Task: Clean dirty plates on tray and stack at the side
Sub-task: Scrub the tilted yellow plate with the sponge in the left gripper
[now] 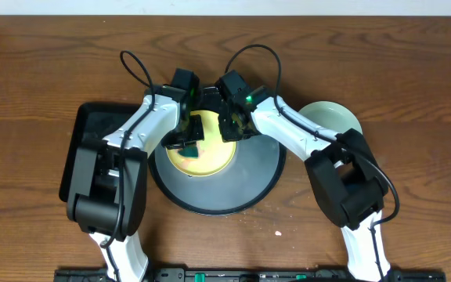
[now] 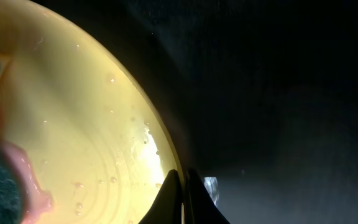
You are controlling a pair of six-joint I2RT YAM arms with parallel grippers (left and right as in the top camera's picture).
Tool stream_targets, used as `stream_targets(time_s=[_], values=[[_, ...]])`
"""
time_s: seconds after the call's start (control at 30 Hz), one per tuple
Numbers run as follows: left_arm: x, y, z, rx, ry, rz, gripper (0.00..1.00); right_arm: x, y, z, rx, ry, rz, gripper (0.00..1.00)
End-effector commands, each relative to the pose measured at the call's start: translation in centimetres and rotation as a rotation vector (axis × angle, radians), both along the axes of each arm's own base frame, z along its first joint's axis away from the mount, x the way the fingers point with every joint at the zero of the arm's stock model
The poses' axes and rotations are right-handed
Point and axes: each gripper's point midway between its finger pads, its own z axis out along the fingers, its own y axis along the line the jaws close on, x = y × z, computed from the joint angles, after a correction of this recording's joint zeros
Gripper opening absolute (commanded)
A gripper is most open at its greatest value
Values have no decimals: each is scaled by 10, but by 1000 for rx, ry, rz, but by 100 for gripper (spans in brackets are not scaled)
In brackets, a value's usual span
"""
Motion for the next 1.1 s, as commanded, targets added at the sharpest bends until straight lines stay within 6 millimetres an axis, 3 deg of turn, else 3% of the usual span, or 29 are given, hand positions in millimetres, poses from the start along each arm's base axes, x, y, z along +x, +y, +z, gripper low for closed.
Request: stream_targets(time_s=[0.0,0.07,0.23,0.3,0.5,0.57,0.67,0.83,0.97,1.07], values=[[-29,-55,-12,-323,134,-197,7,7,-2,0,-2,-12,-14,1],[-32,-69,-7,-418,136,-240,7,7,-2,0,-2,-12,-14,1],[-12,-71,-2,-426,60,-248,8,7,-1,0,0,-14,-14,1],[4,-56,-3,-335,24,-175,7,7,-1,0,0,-14,-14,1],[54,34,9,112,-119,197,8,7,-1,0,0,-14,-13,1],[58,50,12,190,-149,246,7,7,-1,0,0,-14,-13,1],[50,55,11,218,-119,247,7,7,-1,0,-1,-14,-14,1],[4,28,5,136,75,156,7,7,-1,0,-1,-14,-14,1],[-22,-22,9,-94,175,-76,7,7,-1,0,0,-14,-14,1],[-30,-56,17,-260,180,-224,7,7,-1,0,0,-14,-14,1]])
